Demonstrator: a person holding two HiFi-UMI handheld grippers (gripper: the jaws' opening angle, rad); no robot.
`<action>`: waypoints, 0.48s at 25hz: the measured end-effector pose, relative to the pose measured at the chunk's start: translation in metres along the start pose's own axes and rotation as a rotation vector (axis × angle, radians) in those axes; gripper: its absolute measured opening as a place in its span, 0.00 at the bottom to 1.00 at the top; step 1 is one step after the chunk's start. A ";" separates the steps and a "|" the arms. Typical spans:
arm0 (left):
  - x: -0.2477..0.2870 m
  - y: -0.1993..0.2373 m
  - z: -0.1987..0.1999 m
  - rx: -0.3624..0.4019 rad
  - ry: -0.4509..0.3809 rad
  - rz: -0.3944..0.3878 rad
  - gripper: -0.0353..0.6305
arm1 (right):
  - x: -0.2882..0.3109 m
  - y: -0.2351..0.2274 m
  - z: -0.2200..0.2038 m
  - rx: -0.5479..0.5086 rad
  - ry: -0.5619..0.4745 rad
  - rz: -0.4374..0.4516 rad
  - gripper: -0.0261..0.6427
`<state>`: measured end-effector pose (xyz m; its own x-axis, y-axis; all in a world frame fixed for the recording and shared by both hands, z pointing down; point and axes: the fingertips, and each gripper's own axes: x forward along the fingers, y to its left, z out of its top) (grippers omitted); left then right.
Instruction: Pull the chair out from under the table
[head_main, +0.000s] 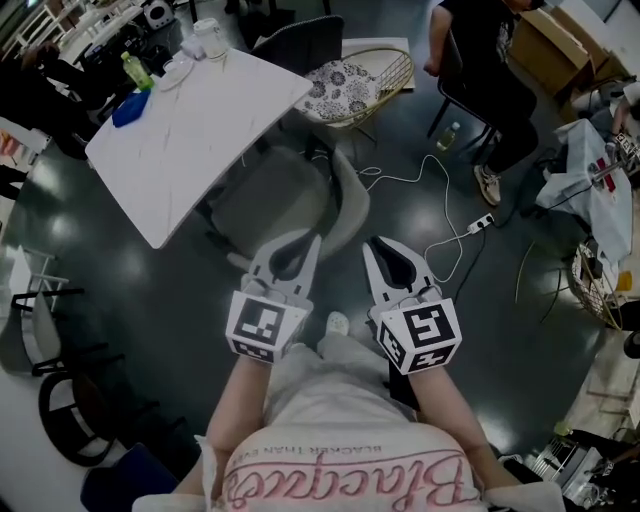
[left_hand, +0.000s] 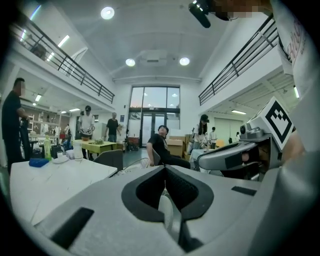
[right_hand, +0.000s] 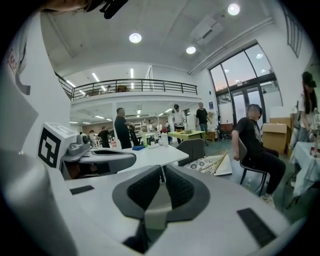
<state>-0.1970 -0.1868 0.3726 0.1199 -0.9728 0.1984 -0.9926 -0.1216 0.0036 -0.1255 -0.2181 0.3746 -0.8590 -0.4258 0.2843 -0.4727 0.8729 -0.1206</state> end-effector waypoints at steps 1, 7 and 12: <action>0.007 0.002 -0.004 -0.001 0.013 -0.004 0.06 | 0.003 -0.008 -0.002 0.007 0.007 -0.014 0.05; 0.036 0.016 -0.017 0.006 0.050 -0.088 0.06 | 0.032 -0.026 -0.013 0.059 0.047 -0.082 0.13; 0.054 0.036 -0.030 0.022 0.077 -0.217 0.06 | 0.060 -0.030 -0.033 0.139 0.096 -0.196 0.25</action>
<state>-0.2265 -0.2372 0.4133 0.3273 -0.9057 0.2693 -0.9431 -0.3310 0.0329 -0.1565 -0.2621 0.4269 -0.7290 -0.5533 0.4032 -0.6563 0.7323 -0.1818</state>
